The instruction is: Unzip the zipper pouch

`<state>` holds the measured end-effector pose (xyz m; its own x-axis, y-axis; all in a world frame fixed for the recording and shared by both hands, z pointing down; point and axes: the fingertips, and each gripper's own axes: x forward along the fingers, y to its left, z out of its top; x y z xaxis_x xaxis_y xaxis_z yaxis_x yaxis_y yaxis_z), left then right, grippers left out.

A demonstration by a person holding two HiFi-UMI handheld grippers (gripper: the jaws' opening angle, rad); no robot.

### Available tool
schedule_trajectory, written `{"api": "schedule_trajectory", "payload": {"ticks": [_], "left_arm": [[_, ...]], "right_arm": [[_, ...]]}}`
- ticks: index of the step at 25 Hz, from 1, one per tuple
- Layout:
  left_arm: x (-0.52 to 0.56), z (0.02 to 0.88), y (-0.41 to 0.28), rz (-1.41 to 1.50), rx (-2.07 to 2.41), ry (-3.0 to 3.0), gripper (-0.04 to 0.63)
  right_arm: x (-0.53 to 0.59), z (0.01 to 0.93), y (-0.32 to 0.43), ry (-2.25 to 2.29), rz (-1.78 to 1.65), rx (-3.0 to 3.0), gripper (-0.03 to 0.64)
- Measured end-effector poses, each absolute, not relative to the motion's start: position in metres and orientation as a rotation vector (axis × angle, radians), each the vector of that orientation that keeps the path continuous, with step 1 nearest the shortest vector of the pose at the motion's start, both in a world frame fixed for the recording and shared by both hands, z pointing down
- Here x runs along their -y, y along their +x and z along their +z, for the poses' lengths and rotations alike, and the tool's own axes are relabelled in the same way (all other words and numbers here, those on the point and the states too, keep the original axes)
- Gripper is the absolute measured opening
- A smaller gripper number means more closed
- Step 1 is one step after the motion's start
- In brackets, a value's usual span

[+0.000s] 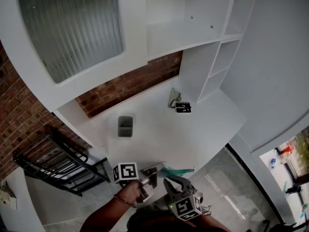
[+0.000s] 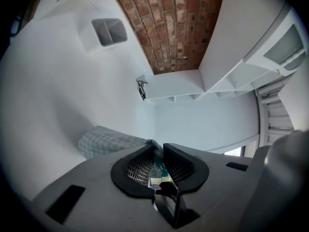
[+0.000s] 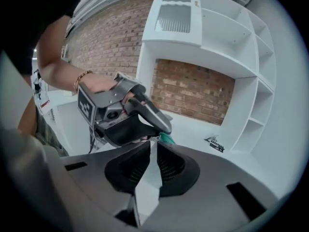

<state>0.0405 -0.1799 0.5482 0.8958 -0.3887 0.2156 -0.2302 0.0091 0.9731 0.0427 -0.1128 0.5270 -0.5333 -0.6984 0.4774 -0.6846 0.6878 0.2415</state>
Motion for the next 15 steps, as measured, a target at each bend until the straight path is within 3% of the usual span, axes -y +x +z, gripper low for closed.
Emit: {"api": "schedule_trajectory", "payload": {"ticks": [12,15], "left_arm": [[0.18,0.53,0.054,-0.197,0.525,1.527,0.061],[0.18,0.53,0.051,-0.159,0.54,1.581,0.061]], "right_arm": [[0.127,0.494,0.07,1.302,-0.315,2.178,0.045],[0.129,0.497,0.076,1.24,-0.435,2.091,0.098]]}}
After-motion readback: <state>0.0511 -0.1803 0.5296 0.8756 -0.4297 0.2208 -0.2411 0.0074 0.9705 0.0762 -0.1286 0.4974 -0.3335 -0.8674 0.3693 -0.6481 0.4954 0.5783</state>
